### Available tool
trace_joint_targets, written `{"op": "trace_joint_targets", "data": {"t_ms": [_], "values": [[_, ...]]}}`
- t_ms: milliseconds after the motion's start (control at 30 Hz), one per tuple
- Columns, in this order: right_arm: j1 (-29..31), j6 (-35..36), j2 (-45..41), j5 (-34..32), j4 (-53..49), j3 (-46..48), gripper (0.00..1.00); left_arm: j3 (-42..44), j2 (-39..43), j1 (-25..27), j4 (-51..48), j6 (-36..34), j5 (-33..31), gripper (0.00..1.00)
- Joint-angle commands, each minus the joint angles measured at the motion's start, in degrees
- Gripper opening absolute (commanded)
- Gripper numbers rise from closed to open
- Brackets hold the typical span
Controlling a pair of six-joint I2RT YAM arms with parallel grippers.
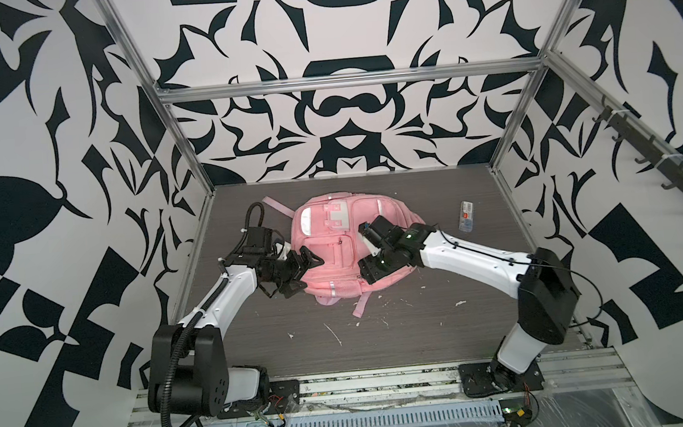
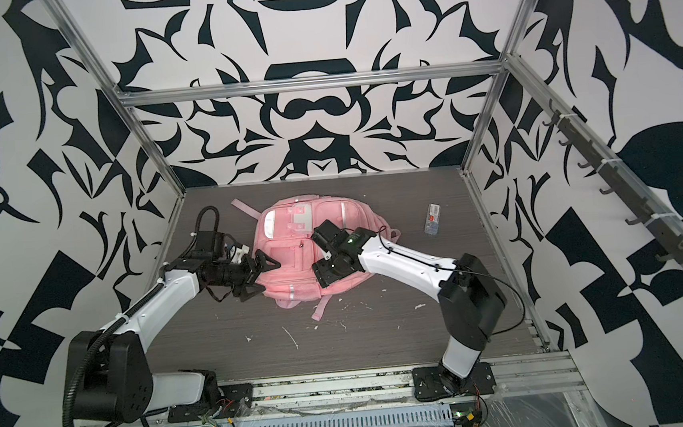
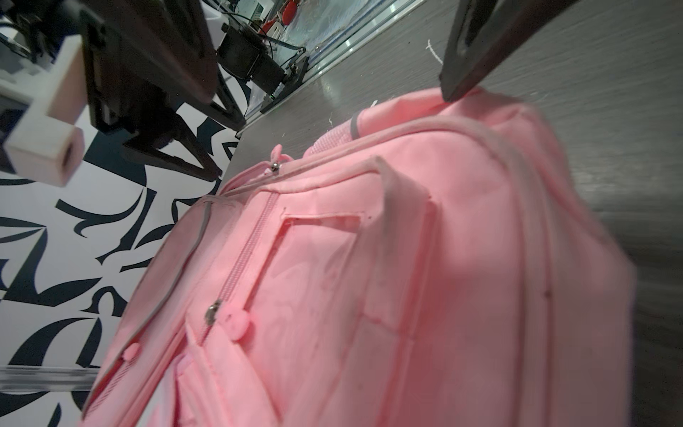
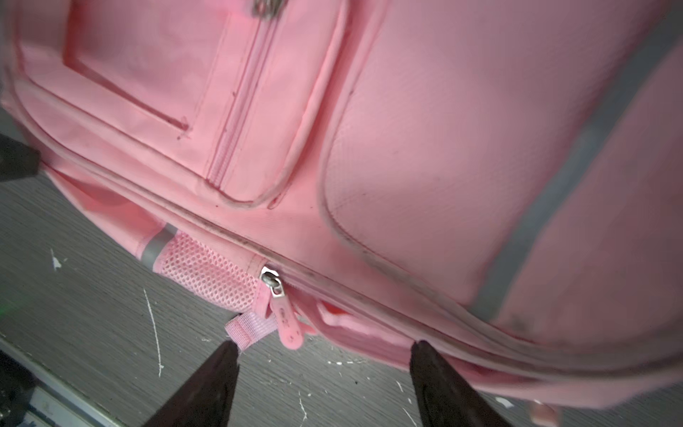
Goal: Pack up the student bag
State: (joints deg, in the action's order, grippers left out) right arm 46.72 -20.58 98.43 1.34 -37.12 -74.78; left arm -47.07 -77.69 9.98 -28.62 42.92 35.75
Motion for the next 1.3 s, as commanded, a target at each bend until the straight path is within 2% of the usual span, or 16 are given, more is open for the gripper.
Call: {"op": "trace_joint_targets", "data": {"t_ms": [0, 167, 500, 833, 933, 1033, 1267], "values": [[0.8, 0.3, 0.7, 1.9, 1.4, -3.4, 0.70, 1.6, 2.0, -0.8, 3.0, 3.1, -0.3, 0.91], [1.3, 0.6, 3.6, 2.5, 0.4, -4.7, 0.57, 2.8, 1.6, -1.3, 5.2, 3.9, -0.2, 0.87], [1.3, 2.0, 6.6, 1.7, -1.9, -5.4, 0.33, 4.6, 1.7, -1.4, 6.3, 3.5, -0.7, 0.86], [1.3, 3.4, 8.1, 2.8, -3.9, -5.4, 0.34, 5.9, 1.8, -1.9, 7.1, 3.2, -1.1, 0.86], [1.4, 3.8, 7.9, 2.7, -4.4, -5.4, 0.31, 6.4, 1.8, -1.9, 7.8, 3.5, -1.0, 0.86], [1.4, 5.0, 7.6, 1.7, -5.5, -5.4, 0.22, 6.6, 1.8, -1.9, 8.1, 3.5, -1.4, 0.86], [1.3, 7.3, 7.1, 2.6, -7.3, -6.6, 0.15, 6.5, 1.5, -2.0, 8.1, 3.2, -1.6, 0.86]]}}
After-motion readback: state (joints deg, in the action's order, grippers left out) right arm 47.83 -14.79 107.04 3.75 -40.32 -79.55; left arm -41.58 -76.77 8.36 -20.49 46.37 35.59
